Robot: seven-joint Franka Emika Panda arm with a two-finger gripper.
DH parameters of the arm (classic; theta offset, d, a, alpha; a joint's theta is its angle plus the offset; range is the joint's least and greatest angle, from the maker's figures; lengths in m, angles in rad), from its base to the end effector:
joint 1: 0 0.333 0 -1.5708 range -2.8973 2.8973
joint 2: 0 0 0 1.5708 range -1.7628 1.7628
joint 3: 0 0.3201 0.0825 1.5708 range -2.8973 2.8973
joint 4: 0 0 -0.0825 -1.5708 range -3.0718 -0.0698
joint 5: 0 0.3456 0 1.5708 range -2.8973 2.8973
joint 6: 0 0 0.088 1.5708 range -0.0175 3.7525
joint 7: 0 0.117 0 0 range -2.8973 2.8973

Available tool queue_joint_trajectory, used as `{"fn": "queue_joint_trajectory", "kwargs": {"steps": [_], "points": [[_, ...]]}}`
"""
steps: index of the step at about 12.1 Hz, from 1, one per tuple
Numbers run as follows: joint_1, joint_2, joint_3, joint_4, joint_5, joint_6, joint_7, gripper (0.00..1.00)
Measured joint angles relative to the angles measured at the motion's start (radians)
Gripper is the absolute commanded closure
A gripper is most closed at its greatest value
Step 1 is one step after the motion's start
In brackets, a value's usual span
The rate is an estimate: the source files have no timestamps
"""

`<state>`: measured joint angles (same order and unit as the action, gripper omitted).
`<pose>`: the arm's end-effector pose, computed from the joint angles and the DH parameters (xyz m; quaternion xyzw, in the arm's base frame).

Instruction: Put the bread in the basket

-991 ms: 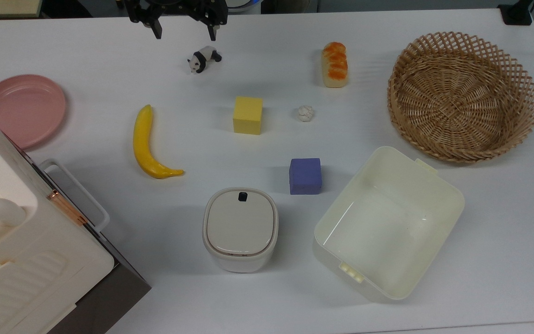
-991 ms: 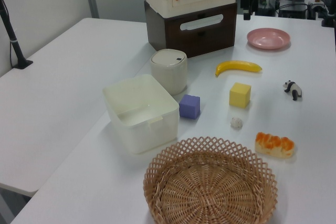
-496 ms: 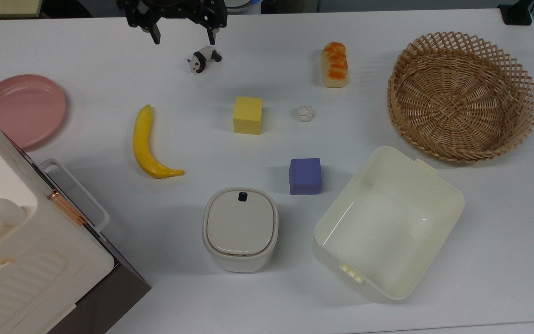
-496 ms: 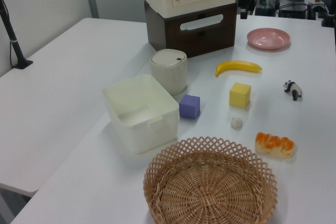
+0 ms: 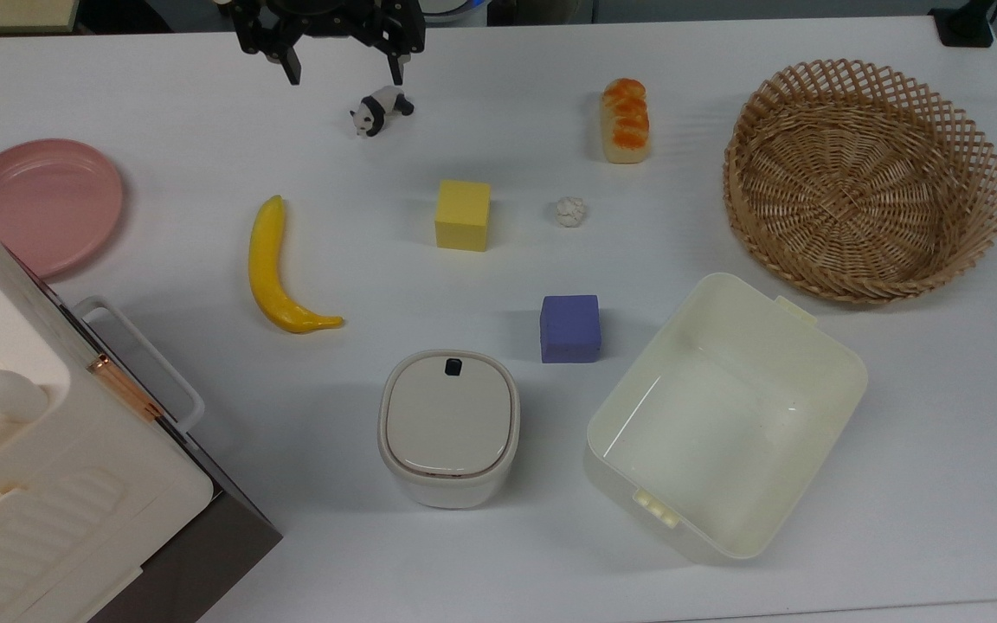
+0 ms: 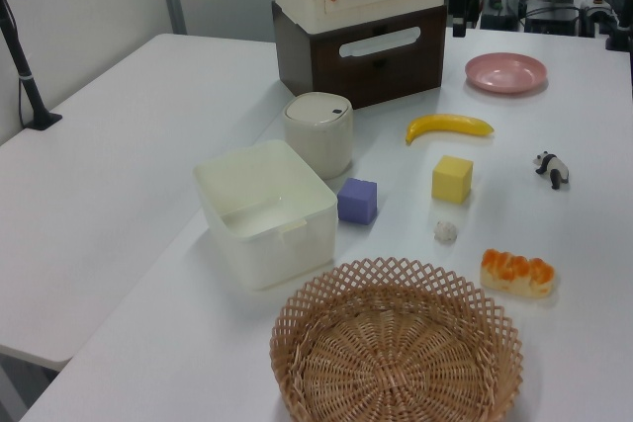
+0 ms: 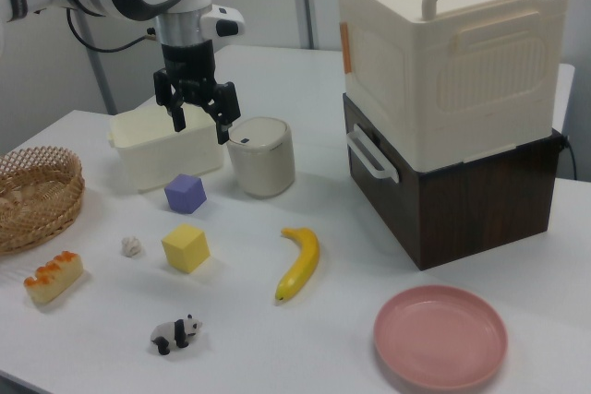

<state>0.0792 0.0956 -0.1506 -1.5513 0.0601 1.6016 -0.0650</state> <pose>0.5453 -0.0282 0.5796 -0.9995 0.0046 0.0205 0.0243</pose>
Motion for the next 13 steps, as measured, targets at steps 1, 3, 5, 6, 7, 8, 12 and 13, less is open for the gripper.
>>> {"fn": "queue_joint_trajectory", "kwargs": {"steps": [1,3,5,6,7,8,12,13], "points": [[0.000,0.000,0.000,0.000,0.000,0.000,0.000,0.00],[0.000,0.000,0.000,0.000,0.000,0.000,0.000,0.00],[0.001,0.000,0.000,0.000,0.000,0.000,0.001,0.00],[0.002,0.000,0.000,-0.001,0.000,0.000,0.001,0.00],[0.004,0.000,0.000,-0.001,0.000,0.000,0.001,0.00],[0.007,0.000,0.001,-0.003,0.000,0.000,0.001,0.00],[0.034,0.000,0.003,-0.016,0.000,0.000,0.001,0.00],[0.043,-0.001,0.004,-0.022,0.000,-0.003,0.001,0.00]]}}
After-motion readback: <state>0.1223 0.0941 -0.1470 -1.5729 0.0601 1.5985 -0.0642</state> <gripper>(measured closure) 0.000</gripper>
